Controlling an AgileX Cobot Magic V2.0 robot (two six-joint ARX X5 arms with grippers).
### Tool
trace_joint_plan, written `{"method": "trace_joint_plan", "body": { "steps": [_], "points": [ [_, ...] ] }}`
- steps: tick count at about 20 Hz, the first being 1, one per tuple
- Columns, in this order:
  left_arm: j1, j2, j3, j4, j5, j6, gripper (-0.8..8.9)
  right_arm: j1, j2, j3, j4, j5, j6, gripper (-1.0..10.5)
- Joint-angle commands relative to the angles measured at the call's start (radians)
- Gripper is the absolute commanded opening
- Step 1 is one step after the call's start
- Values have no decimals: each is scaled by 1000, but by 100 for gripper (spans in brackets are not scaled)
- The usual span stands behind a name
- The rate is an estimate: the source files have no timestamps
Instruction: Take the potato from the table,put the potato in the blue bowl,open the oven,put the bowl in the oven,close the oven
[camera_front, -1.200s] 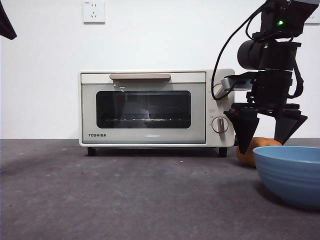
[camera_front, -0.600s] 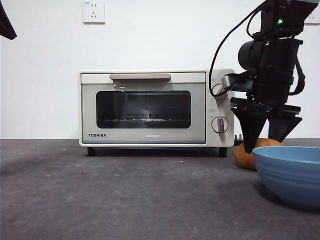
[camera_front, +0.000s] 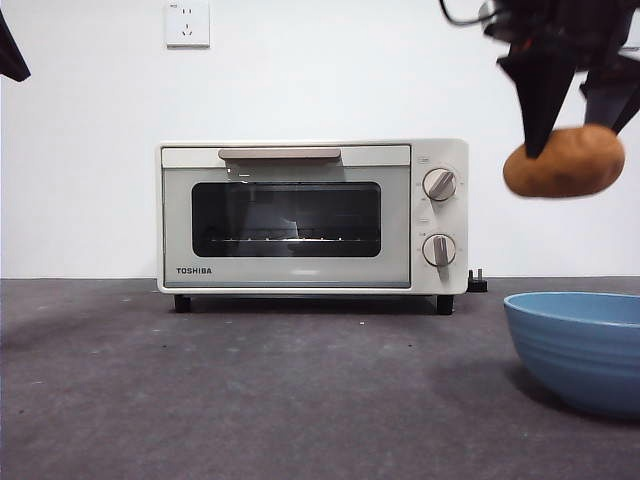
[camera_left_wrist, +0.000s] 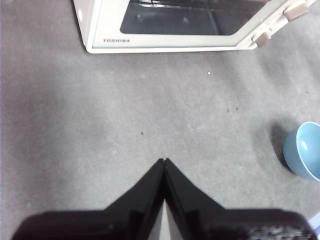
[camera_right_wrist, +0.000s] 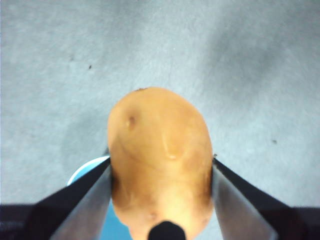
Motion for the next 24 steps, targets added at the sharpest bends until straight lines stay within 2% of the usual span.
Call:
{"method": "trace_joint_plan", "body": {
  "steps": [1, 7, 15, 19, 22, 24],
  "points": [
    [2, 3, 2, 0, 4, 14, -5, 0, -45, -3, -22, -3, 22, 59],
    [2, 3, 2, 0, 4, 14, -5, 2, -182, -66, -54, -18, 71, 59],
    [2, 3, 2, 1, 4, 13, -5, 2, -508, -438, 89, -143, 74, -3],
    [2, 3, 2, 4, 4, 13, -5, 2, -636, -596, 150, -168, 123, -3],
    [2, 3, 2, 3, 4, 7, -5, 2, -698, -748, 282, -192, 224, -3],
    [2, 3, 2, 4, 4, -4, -5, 2, -702, -826, 349, -197, 234, -3]
  ]
}}
